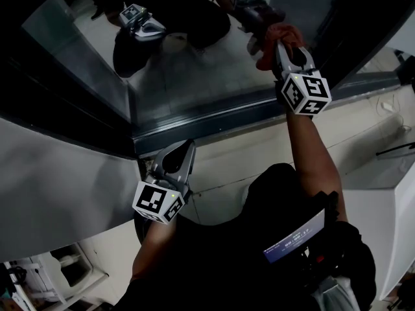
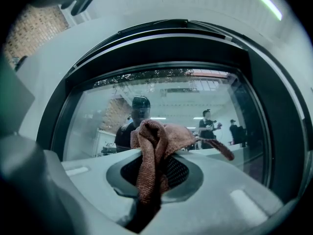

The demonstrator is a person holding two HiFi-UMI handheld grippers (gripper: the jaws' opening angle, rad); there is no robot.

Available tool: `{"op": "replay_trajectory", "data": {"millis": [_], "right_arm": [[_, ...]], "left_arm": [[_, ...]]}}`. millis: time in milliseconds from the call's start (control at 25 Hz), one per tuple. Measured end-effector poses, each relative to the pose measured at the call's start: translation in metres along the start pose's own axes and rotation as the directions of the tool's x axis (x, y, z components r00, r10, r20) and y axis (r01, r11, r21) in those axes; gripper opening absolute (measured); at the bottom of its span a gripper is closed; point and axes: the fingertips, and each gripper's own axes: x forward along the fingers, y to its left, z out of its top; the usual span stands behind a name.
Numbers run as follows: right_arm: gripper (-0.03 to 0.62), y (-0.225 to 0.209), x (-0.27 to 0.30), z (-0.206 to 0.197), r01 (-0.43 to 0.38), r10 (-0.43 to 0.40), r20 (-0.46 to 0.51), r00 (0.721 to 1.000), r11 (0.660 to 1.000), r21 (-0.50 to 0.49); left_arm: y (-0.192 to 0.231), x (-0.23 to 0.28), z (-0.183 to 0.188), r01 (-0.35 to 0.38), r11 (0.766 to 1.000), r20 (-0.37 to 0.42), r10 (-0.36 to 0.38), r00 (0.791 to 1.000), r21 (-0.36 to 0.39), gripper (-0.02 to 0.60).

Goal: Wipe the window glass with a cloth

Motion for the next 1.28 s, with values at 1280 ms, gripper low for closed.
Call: {"op": "replay_trajectory", "data": {"millis": [1280], "right_arm": [[0.043, 0.312, 0.023, -0.03, -0.482, 0.487, -0.026, 0.873, 0.87, 0.102]], "left_arm": [[0.019, -0.047, 0.004, -0.104, 0.994, 0.04, 0.105, 0.994, -0.014, 0.017]]}}
